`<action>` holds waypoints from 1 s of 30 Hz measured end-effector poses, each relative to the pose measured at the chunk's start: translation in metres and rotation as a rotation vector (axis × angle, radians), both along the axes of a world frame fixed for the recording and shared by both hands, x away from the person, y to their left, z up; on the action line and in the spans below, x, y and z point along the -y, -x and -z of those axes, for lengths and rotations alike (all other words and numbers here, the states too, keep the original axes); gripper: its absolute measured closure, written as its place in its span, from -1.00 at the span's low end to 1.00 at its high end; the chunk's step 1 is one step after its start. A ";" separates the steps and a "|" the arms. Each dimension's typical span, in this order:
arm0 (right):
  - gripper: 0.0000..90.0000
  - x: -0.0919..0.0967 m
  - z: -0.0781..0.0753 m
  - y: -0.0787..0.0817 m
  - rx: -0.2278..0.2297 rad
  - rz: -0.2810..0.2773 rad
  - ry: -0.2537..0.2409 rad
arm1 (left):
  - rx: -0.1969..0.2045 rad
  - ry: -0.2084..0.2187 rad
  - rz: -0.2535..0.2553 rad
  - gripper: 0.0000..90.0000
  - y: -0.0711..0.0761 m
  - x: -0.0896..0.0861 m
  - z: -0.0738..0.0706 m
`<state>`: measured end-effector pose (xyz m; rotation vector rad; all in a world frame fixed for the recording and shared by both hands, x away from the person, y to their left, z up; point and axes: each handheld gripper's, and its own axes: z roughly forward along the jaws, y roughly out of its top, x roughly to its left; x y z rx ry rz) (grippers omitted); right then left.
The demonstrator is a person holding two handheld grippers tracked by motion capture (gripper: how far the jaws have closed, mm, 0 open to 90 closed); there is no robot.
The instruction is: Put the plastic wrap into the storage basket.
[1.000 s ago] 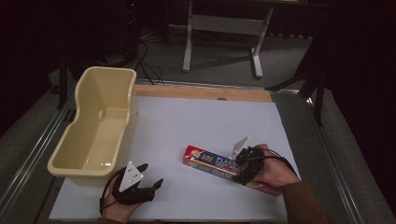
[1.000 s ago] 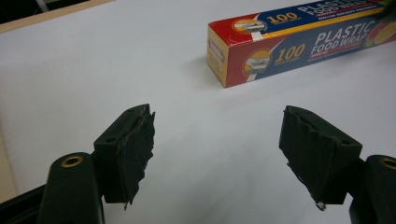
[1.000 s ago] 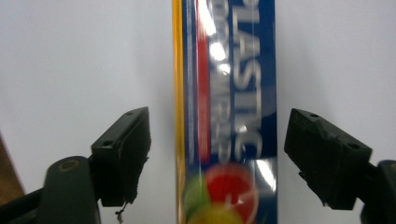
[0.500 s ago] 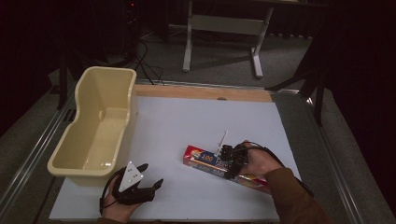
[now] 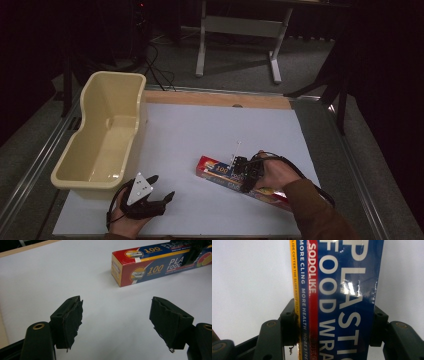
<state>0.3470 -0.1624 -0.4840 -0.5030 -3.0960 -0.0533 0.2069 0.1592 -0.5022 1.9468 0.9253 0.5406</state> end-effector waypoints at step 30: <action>-0.07 0.005 -0.045 0.016 -0.096 0.309 -0.310 | 0.001 0.001 -0.001 -0.42 0.000 0.000 0.000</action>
